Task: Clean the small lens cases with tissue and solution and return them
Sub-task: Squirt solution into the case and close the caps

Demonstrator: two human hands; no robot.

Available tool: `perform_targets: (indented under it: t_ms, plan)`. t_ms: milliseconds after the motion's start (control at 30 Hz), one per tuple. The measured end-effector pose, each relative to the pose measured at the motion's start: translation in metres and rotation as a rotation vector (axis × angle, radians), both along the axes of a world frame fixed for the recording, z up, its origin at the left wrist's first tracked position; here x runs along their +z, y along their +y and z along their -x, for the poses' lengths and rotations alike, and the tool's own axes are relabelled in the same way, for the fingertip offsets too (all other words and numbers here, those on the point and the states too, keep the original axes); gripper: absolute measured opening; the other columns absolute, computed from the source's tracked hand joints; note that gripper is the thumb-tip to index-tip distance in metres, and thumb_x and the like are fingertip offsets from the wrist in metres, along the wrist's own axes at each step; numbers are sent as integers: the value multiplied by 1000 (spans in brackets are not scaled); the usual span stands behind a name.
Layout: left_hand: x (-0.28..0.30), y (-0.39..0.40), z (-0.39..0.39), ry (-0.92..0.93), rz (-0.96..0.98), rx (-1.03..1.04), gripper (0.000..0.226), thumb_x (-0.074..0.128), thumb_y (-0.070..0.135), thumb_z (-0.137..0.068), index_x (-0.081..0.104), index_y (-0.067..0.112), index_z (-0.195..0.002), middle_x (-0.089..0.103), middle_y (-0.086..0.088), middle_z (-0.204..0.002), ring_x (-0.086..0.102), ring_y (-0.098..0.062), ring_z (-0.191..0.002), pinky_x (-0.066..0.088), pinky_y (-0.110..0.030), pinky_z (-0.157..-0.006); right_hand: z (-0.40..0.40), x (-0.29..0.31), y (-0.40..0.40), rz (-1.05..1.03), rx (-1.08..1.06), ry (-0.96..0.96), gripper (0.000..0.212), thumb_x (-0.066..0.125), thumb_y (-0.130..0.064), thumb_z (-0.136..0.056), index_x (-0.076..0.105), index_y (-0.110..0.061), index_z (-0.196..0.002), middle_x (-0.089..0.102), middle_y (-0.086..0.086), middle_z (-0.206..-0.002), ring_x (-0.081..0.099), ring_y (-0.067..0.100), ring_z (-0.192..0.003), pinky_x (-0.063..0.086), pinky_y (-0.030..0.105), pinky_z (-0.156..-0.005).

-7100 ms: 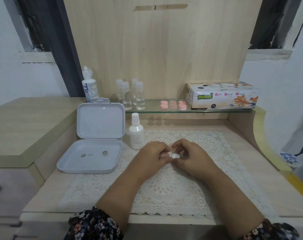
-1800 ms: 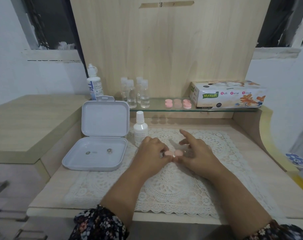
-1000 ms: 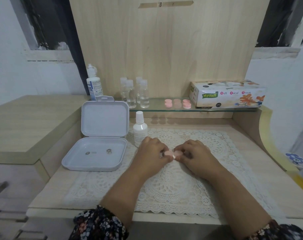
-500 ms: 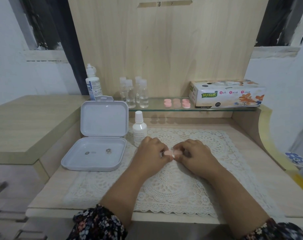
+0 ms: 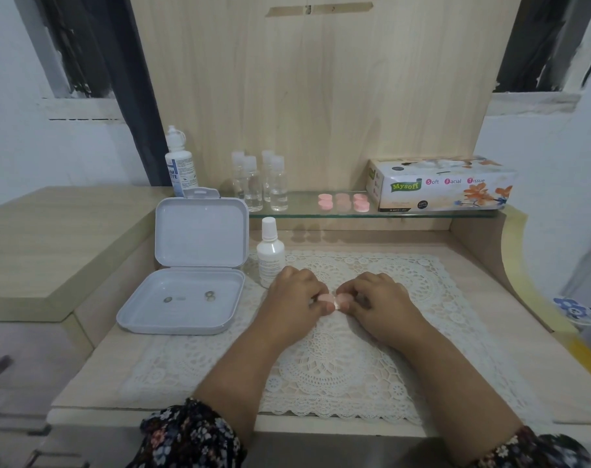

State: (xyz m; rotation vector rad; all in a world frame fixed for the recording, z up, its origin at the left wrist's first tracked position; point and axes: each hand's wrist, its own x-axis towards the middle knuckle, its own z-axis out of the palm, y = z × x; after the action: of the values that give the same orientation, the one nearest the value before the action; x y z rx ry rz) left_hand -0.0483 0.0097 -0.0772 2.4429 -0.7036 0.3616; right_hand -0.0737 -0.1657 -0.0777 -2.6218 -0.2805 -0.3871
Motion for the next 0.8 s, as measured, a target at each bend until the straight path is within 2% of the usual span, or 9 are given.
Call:
perform_targets:
  t_ms: [200, 367, 500, 567, 700, 800]
  plan:
    - [-1, 1, -1, -5, -27, -1, 24, 62, 36, -88, 69, 23, -107, 57, 12, -102, 37, -12, -105, 31, -33, -98, 1, 0, -1, -4, -9, 10, 21, 56, -42, -94, 65, -36, -112, 57, -18, -110, 40, 6, -105, 23, 29, -89]
    - [-2, 0, 1, -53, -56, 46, 25, 59, 40, -89, 67, 24, -107, 58, 10, -104, 38, -12, -106, 31, -30, -96, 3, 1, -4, -25, -5, 48, 26, 57, -39, -93, 64, -35, -118, 59, -15, -114, 42, 10, -111, 31, 36, -100]
    - [-1, 2, 2, -49, -30, 71, 34, 60, 45, -88, 65, 25, -115, 57, 11, -108, 39, -11, -109, 33, -30, -97, 6, 3, -2, -76, -3, 54, 18, 58, -44, -91, 66, -38, -106, 59, -17, -102, 46, 8, -102, 37, 38, -98]
    - [0, 3, 4, -60, 59, 84, 35, 57, 42, -91, 63, 22, -119, 58, 9, -107, 42, -10, -107, 38, -33, -95, 7, 5, -2, -103, -10, 47, 16, 59, -46, -89, 67, -38, -101, 59, -20, -95, 48, 5, -96, 41, 38, -94]
    - [3, 12, 6, -132, 246, 195, 16, 46, 23, -96, 62, 21, -96, 62, 8, -90, 55, -12, -86, 49, -37, -75, 12, 9, 1, -140, -59, -9, 14, 62, -41, -87, 69, -35, -98, 56, -26, -86, 47, -5, -90, 41, 35, -93]
    - [4, 19, 7, -149, 248, 283, 18, 45, 23, -93, 51, 18, -77, 53, 6, -63, 51, -17, -60, 43, -33, -55, 14, 11, 3, -160, -105, -67, 14, 65, -40, -85, 71, -32, -95, 59, -25, -85, 48, -5, -88, 40, 36, -93]
